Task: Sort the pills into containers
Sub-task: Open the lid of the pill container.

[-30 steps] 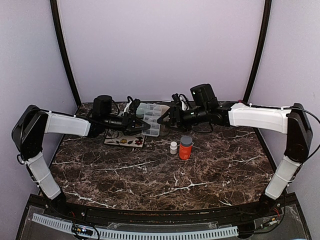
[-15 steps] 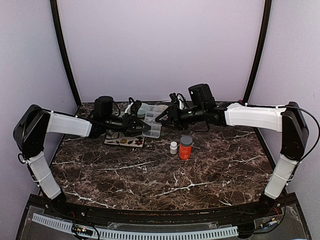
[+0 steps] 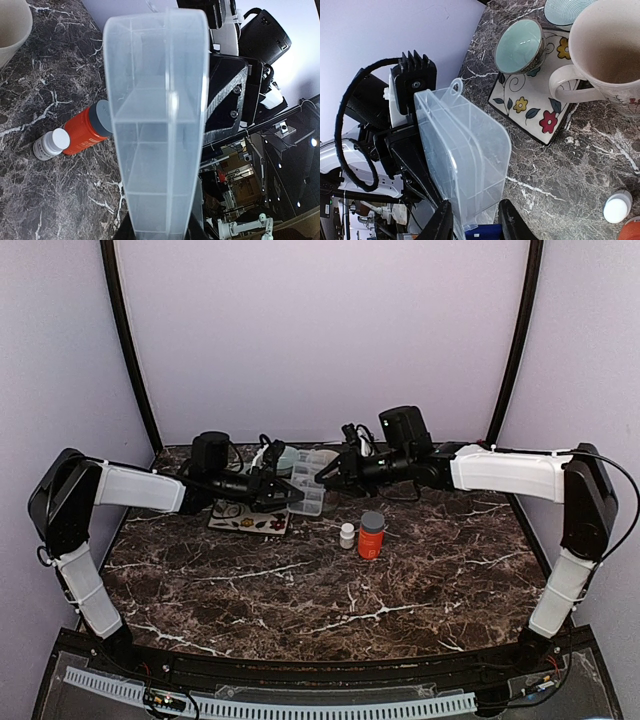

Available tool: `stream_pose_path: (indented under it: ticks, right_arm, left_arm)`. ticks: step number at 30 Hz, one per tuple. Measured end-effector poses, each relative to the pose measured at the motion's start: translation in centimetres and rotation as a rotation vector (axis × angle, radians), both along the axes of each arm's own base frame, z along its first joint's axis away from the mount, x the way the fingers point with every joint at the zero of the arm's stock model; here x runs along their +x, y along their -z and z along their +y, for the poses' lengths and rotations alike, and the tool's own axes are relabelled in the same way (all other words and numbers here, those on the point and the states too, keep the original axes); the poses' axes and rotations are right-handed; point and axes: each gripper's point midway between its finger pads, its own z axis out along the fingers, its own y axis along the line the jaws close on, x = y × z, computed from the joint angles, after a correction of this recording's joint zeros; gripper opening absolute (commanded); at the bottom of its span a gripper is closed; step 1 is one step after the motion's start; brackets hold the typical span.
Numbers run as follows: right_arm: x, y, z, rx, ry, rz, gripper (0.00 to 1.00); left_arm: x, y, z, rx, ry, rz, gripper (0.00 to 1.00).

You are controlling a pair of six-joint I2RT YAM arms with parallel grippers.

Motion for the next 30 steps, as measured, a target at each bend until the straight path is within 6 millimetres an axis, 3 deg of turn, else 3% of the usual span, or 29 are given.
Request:
stream_pose_path:
  ticks: [16,30]
  right_arm:
    - [0.1,0.3,-0.7,-0.028,0.022,0.013,0.28]
    - [-0.1,0.0,-0.8,-0.025,0.019,0.011,0.21]
  left_arm:
    - [0.5,1.0,0.1,0.040,-0.037,-0.005,0.00]
    - [0.8,0.7,0.1,0.038,-0.043,-0.016,0.00]
